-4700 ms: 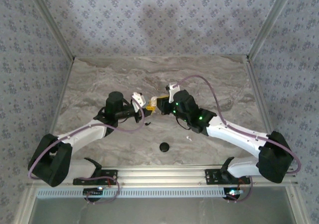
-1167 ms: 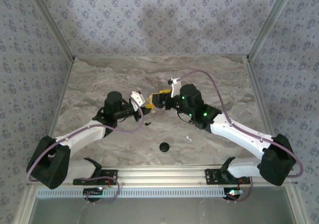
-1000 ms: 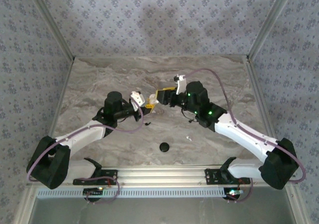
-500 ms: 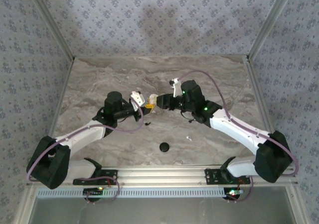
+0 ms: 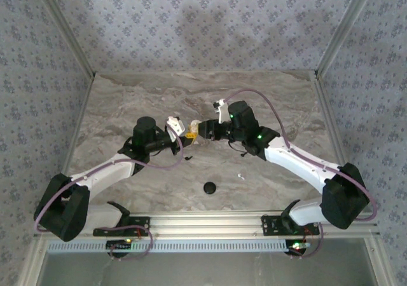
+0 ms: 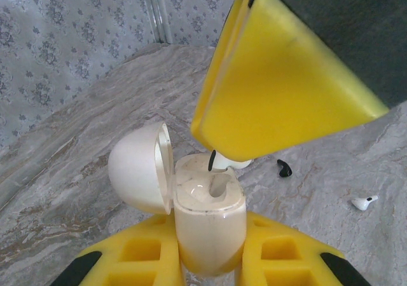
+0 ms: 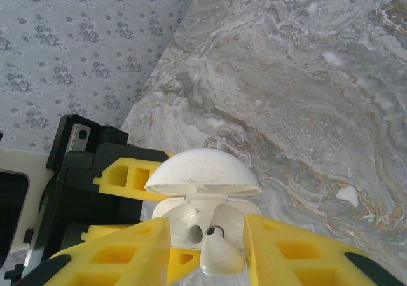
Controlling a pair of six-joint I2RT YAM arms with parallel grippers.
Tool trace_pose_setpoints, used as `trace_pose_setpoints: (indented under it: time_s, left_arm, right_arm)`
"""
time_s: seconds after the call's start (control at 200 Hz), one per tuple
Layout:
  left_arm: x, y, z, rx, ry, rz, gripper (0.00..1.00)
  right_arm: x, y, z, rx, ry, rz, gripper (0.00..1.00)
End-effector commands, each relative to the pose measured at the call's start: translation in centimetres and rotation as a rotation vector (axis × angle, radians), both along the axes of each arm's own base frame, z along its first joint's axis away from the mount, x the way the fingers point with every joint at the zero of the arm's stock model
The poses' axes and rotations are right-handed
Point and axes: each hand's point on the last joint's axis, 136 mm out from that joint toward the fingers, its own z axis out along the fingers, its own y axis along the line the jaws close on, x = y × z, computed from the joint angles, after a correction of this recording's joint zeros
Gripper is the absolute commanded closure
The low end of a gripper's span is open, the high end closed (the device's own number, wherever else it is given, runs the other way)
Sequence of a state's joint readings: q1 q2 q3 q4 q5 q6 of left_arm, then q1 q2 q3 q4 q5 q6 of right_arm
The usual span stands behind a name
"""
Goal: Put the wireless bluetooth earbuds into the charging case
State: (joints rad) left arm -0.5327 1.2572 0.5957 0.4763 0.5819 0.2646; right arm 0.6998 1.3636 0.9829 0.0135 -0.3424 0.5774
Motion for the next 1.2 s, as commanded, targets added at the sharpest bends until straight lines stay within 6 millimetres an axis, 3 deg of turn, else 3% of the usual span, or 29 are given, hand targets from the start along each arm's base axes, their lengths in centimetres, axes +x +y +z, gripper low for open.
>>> trace_pose_setpoints:
  time_s: [0.0, 0.15, 0.245, 0.445, 0.65, 0.804, 0.959, 1.044, 1.194]
  left_arm:
    - [-0.1, -0.2, 1.9, -0.035, -0.069, -0.004, 0.85]
    - [-0.2, -0.2, 2.0, -0.04, -0.08, -0.006, 0.85]
    - [-0.4, -0.2, 2.3, -0.055, -0.095, -0.016, 0.86]
    - [-0.7, -0.7, 3.7, -0.138, -0.126, -0.051, 0.87]
    - [-1.5, -1.6, 4.6, -0.179, -0.133, -0.12, 0.87]
    - [-2.5, -1.8, 5.6, -0.178, -0.179, -0.163, 0.88]
    - [-3.6, -1.9, 5.6, -0.148, -0.241, -0.201, 0.88]
    - [-3.9, -2.0, 5.5, -0.135, -0.258, -0.211, 0.88]
    - [-4.2, -2.0, 5.6, -0.123, -0.287, -0.221, 0.88]
  right_arm:
    - [-0.3, 0.2, 0.6, 0.015, 0.015, 0.011, 0.61]
    - [-0.6, -0.2, 0.4, 0.009, 0.021, 0.006, 0.6]
    - [-0.7, -0.5, 1.0, 0.02, -0.004, 0.0, 0.5]
    - [-1.4, -2.6, 4.5, 0.068, -0.132, -0.008, 0.4]
    - [-2.2, -5.7, 7.4, 0.105, -0.232, -0.031, 0.37]
    - [-3.2, -7.3, 7.8, 0.068, -0.363, 0.012, 0.38]
    - [-5.1, -7.4, 6.7, -0.07, -0.518, 0.163, 0.38]
    - [-6.0, -7.1, 6.2, -0.138, -0.624, 0.266, 0.44]
    - [-6.1, -6.9, 5.4, -0.25, -0.769, 0.35, 0.47]
